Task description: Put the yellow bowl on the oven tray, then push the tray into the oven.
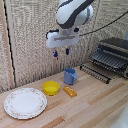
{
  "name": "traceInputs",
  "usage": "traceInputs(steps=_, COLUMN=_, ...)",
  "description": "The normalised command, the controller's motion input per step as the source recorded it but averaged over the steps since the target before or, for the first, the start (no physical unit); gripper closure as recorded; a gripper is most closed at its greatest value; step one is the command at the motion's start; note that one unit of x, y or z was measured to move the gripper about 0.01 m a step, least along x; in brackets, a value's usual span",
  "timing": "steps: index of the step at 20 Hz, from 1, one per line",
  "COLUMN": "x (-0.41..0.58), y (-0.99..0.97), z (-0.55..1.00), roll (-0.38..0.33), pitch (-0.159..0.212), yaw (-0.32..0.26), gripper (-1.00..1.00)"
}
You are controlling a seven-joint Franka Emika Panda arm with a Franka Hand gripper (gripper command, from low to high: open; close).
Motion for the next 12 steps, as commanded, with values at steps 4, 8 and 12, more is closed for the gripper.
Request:
traceInputs(steps=4, x=0.076, y=0.03, z=-0.57, roll=-0.018, pitch=0.01, yaw=-0.013, gripper=-1.0)
traceInputs(steps=8, x=0.0, y=0.02, z=-0.55, roll=-0.034, pitch=0.0, yaw=0.0, gripper=-1.0)
traceInputs(steps=12, x=0.0, y=0.06, z=-0.5, roll=-0.046, pitch=-0.002, yaw=0.0, gripper=-1.0)
